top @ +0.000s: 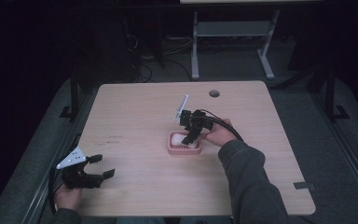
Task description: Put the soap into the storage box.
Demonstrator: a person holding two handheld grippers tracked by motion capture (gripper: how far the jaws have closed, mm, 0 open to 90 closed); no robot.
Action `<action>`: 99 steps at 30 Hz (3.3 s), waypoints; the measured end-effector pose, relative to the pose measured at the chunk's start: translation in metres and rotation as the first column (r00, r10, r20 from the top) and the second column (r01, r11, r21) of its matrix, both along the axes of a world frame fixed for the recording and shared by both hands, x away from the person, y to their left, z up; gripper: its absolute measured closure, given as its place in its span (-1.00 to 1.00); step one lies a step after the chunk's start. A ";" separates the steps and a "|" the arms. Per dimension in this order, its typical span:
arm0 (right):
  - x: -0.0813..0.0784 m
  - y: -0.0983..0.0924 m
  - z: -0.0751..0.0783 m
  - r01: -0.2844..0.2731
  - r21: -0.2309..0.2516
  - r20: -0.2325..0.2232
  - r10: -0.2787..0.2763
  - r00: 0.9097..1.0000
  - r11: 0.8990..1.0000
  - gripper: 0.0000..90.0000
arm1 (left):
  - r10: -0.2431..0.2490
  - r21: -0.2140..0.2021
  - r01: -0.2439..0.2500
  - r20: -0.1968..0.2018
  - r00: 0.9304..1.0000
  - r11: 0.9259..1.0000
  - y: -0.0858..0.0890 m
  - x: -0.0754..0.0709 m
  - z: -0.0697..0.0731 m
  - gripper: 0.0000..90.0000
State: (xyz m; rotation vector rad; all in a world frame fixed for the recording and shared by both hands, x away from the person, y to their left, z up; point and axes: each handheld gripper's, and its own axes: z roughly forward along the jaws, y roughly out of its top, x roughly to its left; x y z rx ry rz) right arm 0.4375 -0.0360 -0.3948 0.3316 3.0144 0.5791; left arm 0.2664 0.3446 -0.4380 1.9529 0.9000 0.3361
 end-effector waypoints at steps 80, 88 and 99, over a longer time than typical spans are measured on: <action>-0.030 -0.077 -0.001 0.099 0.048 -0.007 -0.098 0.995 0.994 -0.25 | 0.004 -0.004 -0.004 -0.013 1.000 1.000 -0.001 0.001 -0.004 -0.69; -0.035 -0.080 0.002 0.097 0.043 -0.007 -0.096 0.995 0.994 -0.25 | 0.004 -0.003 -0.004 -0.014 1.000 1.000 -0.001 0.001 -0.005 -0.69; -0.042 -0.091 -0.002 0.109 0.056 -0.008 -0.108 0.994 0.992 -0.25 | 0.007 -0.009 -0.007 -0.016 1.000 1.000 -0.002 0.001 -0.005 -0.69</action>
